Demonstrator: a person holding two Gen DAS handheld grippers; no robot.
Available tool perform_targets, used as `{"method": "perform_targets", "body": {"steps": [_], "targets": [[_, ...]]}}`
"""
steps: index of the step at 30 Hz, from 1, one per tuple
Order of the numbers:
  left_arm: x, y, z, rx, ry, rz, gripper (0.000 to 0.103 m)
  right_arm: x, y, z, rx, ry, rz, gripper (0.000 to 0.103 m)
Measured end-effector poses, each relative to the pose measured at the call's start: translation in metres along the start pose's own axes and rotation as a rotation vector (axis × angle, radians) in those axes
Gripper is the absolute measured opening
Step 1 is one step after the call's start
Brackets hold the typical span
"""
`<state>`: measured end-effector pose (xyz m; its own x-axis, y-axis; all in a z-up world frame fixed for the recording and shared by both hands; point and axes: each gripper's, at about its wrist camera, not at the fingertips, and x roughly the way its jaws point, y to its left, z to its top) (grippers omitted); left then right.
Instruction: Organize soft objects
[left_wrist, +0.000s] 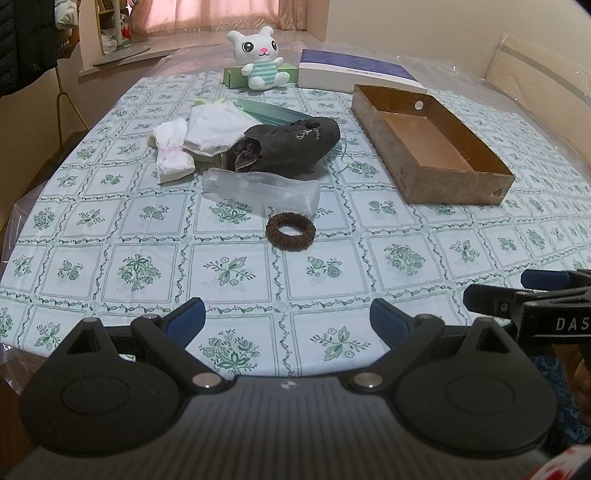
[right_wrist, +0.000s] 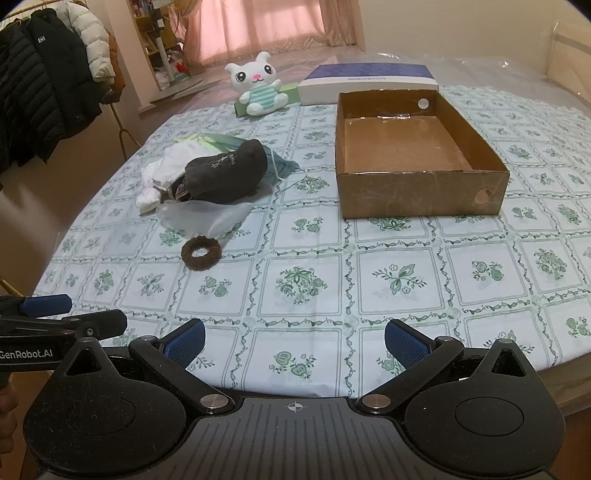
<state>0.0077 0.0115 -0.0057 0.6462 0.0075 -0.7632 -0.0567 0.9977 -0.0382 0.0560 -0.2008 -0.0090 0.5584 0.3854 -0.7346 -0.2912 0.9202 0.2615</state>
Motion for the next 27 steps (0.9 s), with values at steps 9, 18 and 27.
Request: {"method": "perform_targets", "body": {"steps": [9,18,27], "targets": [[0.013,0.004,0.005,-0.002,0.008,0.008,0.095,0.009,0.000,0.004,-0.011,0.001,0.007,0.103],[0.028,0.013,0.012,-0.007,0.009,0.039,0.095,0.027,0.002,0.016,-0.023,-0.018,0.049,0.103],[0.050,0.032,0.022,-0.028,0.006,0.061,0.095,0.055,0.011,0.031,-0.050,-0.054,0.112,0.098]]}}
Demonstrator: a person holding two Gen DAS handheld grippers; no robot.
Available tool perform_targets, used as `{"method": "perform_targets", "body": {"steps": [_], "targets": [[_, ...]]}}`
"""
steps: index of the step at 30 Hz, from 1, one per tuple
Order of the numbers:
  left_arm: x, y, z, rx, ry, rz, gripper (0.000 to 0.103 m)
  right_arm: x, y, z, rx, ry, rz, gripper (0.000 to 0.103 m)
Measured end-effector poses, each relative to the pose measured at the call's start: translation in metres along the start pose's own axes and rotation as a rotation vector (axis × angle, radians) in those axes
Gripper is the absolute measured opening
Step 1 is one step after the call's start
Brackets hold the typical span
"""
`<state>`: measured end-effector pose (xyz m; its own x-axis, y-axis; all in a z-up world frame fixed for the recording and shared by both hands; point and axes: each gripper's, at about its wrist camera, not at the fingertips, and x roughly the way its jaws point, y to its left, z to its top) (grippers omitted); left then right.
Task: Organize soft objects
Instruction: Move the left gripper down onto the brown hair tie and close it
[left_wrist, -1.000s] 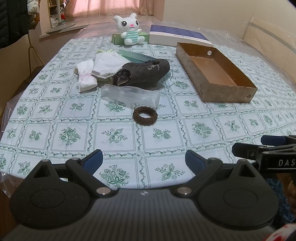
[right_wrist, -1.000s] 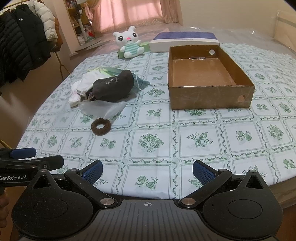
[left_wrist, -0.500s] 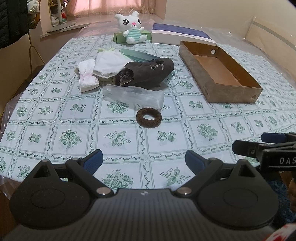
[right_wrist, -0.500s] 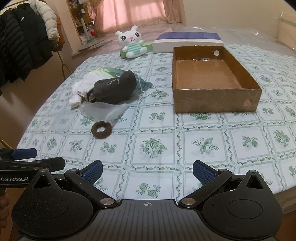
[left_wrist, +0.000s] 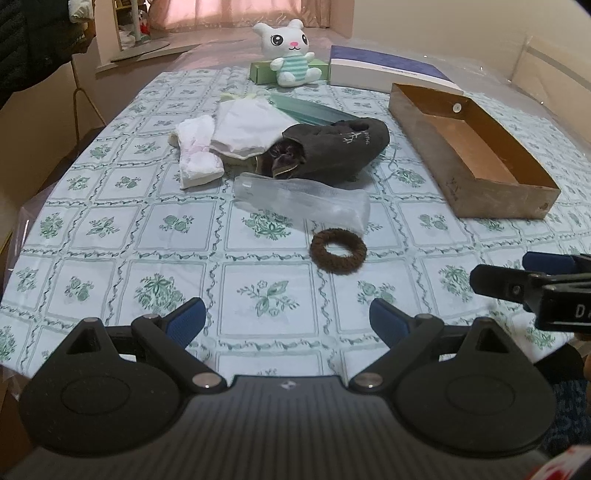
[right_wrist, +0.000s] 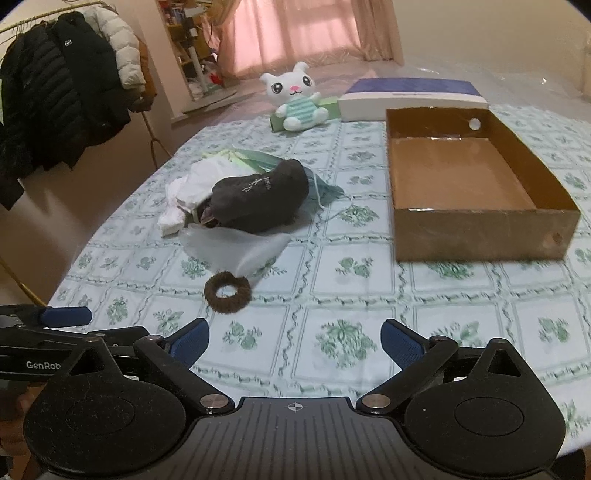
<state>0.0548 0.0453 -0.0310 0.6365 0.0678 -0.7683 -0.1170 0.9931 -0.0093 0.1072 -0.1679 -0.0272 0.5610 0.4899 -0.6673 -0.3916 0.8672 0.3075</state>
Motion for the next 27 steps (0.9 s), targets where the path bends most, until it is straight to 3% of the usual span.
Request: {"method": "perform_targets", "body": {"steps": [19,27], "targets": [[0.075,-0.025,0.021,0.115,-0.003,-0.085,0.083,0.052,-0.025,0.016,0.033,0.002,-0.026,0.085],[0.103,-0.035,0.031,0.163,0.015,-0.101,0.069,0.064,-0.038,0.021,0.070,0.011,-0.024,0.083]]}}
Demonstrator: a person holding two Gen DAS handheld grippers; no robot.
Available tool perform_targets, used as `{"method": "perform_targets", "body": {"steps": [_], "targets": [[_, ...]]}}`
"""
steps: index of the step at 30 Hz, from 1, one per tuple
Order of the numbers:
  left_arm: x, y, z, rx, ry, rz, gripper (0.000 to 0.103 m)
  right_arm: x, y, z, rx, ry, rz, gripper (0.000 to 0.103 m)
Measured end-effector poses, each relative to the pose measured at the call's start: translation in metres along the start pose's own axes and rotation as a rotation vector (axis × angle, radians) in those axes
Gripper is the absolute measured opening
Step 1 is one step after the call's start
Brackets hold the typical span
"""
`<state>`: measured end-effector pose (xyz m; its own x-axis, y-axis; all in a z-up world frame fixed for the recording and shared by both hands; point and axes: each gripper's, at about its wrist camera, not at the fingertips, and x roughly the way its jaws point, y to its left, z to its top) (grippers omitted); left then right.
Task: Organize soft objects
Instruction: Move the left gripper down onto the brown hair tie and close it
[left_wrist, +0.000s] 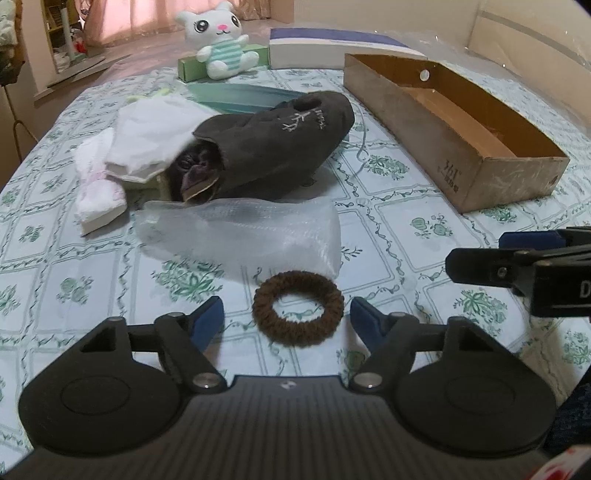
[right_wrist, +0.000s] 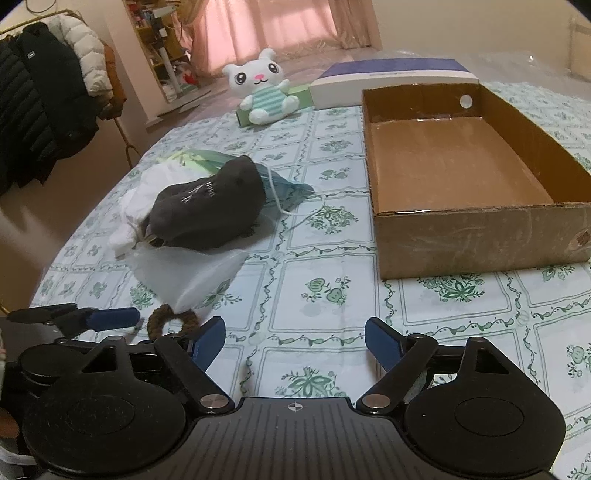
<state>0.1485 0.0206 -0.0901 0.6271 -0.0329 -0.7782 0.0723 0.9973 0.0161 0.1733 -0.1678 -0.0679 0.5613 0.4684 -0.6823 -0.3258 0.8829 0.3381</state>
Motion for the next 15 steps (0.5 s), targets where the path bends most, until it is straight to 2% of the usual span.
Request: {"method": "perform_targets", "body": {"steps": [4,7,15], "targets": [[0.0072,-0.0026,0.0036,0.022,-0.007,0.009,0.066,0.0026,-0.0054,0.0008,0.014,-0.001,-0.003,0.083],[0.0085,-0.0030,0.0051,0.036,-0.019,0.002,0.057,0.0042,-0.0077,0.0017,0.022,0.000,-0.001,0.083],[-0.0008,0.0033,-0.0032,0.046,-0.035,-0.013,0.023,0.0038,-0.0066,0.0023,0.010,-0.003,0.006,0.083]]}}
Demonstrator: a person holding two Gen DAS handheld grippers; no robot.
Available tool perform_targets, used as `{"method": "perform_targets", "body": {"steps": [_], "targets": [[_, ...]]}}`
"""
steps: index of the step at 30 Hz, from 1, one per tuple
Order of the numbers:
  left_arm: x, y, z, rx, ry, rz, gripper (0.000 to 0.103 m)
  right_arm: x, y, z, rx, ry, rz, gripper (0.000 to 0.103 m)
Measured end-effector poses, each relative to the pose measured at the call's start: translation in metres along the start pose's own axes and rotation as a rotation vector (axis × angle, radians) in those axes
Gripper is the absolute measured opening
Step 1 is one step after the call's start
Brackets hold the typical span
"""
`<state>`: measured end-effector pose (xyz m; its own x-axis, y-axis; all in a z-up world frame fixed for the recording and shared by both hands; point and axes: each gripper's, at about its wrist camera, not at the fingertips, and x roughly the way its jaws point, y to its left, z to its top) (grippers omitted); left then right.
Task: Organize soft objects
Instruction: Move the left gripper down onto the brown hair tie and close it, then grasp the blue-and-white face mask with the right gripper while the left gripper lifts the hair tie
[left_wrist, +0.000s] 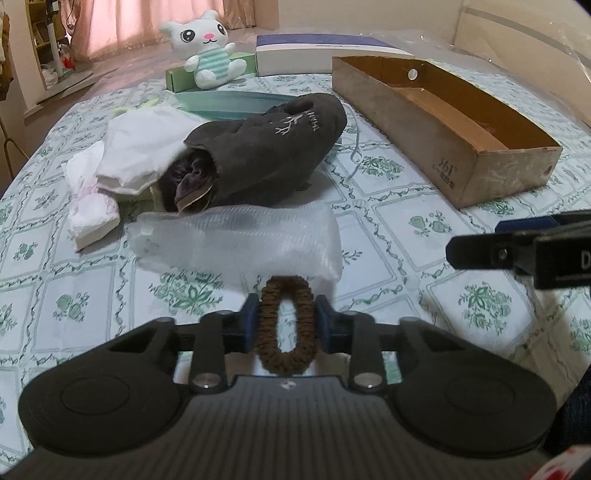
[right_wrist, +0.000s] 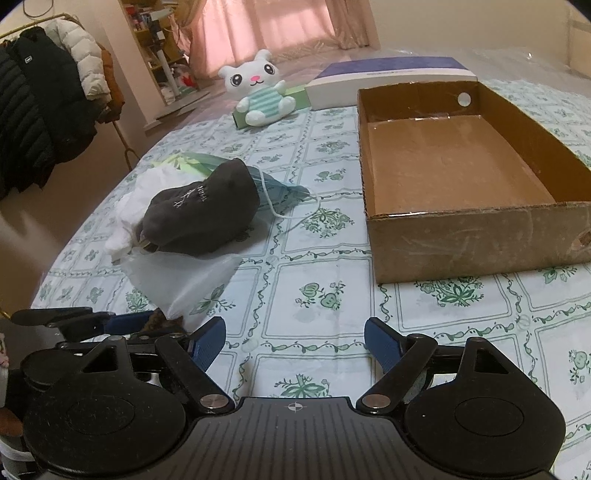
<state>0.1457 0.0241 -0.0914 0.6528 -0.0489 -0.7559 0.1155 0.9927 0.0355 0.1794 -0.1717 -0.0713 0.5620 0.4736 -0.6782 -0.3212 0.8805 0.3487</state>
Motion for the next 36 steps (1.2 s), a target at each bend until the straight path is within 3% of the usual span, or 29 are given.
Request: {"method": "perform_targets", "body": {"steps": [10,18,25,27,36], "targets": [[-0.032,0.025,-0.007,-0.074,-0.022,0.033,0.017,-0.006,0.012,0.006,-0.083,-0.029,0.027,0.081],[-0.056,0.055,0.031,-0.118,-0.119,0.108,0.017,-0.005,0.029,0.043,-0.197,-0.086,0.088,0.069],[-0.039,0.078,0.075,-0.159,-0.149,0.132,0.017,0.029,0.042,0.101,-0.307,-0.143,0.112,0.051],[-0.032,0.081,0.084,-0.164,-0.147,0.138,0.017,0.044,0.047,0.114,-0.338,-0.138,0.121,0.044],[0.006,0.086,0.111,-0.177,-0.127,0.136,0.017,0.106,0.063,0.136,-0.441,-0.071,0.109,0.031]]}}
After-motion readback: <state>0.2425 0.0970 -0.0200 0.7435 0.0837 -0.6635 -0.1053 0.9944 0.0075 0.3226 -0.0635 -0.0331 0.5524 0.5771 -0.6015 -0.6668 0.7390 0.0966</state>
